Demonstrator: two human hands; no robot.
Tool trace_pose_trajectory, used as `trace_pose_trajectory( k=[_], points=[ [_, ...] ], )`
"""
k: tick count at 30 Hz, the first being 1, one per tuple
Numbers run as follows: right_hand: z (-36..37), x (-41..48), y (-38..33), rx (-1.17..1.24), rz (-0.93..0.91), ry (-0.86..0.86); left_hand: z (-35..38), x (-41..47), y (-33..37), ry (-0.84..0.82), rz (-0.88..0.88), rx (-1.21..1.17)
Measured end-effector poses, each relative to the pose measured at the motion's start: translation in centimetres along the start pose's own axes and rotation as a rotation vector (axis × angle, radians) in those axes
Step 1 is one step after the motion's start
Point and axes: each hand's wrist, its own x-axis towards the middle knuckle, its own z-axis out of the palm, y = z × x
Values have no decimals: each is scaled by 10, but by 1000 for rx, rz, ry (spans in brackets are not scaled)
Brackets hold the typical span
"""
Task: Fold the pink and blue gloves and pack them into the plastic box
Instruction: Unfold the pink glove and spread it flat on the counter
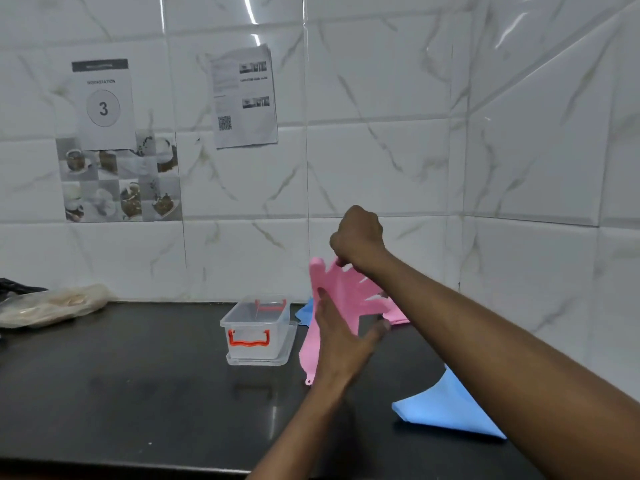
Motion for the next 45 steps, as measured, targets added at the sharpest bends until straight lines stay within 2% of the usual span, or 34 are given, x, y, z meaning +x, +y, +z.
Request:
trace_pose_trajectory(
  k=[2, 4, 6, 8, 10, 12, 13, 15, 17, 20, 23, 25, 27, 29, 32, 34, 36, 38, 41, 45],
  points=[
    [-5, 1, -7, 188, 86, -90, 6, 9, 3, -9, 43, 33],
    [-9, -6, -13, 444, 172, -238, 10, 21, 11, 97, 24, -68],
    [-11, -16, -16, 557, 179, -429, 4, 38, 16, 222, -92, -372],
    [-14, -15, -6, 667, 186, -510, -9, 55, 12, 206, -263, -859],
    [-21, -6, 18, 757, 187, -343, -30, 62, -3, 75, -307, -1172],
    [-20, 0, 58, 656, 222, -129, -49, 59, -15, -18, -298, -1401],
    [-14, -3, 80, 570, 278, -93, -53, 58, -21, -37, -309, -1482],
    [7, -24, 121, 569, 469, -207, -53, 56, -23, -38, -352, -1573],
    [34, -52, 151, 795, 717, -423, -47, 54, -15, -34, -374, -1638],
    [72, -79, 179, 1158, 920, -512, -42, 54, 1, -44, -345, -1743],
    [94, -91, 179, 1515, 857, -505, -43, 55, 6, -35, -287, -1777],
    [97, -94, 171, 1592, 758, -488, -47, 54, 1, -8, -271, -1778],
    [98, -94, 166, 1606, 733, -453, -51, 51, -11, 29, -268, -1770],
    [100, -93, 168, 1526, 698, -394, -56, 44, -28, 55, -275, -1738],
    [103, -95, 183, 986, 652, -247, -70, 22, -61, 12, -303, -1574],
    [101, -104, 194, 586, 607, -213, -80, 3, -87, 38, -454, -1458],
    [100, -110, 204, 299, 542, -217, -93, -11, -107, 95, -669, -1322],
    [96, -110, 209, 157, 491, -224, -103, -16, -116, 126, -772, -1115],
    [89, -110, 209, 15, 450, -245, -113, -12, -123, 194, -792, -791],
    [89, -116, 209, -233, 325, -213, -120, -4, -139, 246, -736, -630]
  ],
)
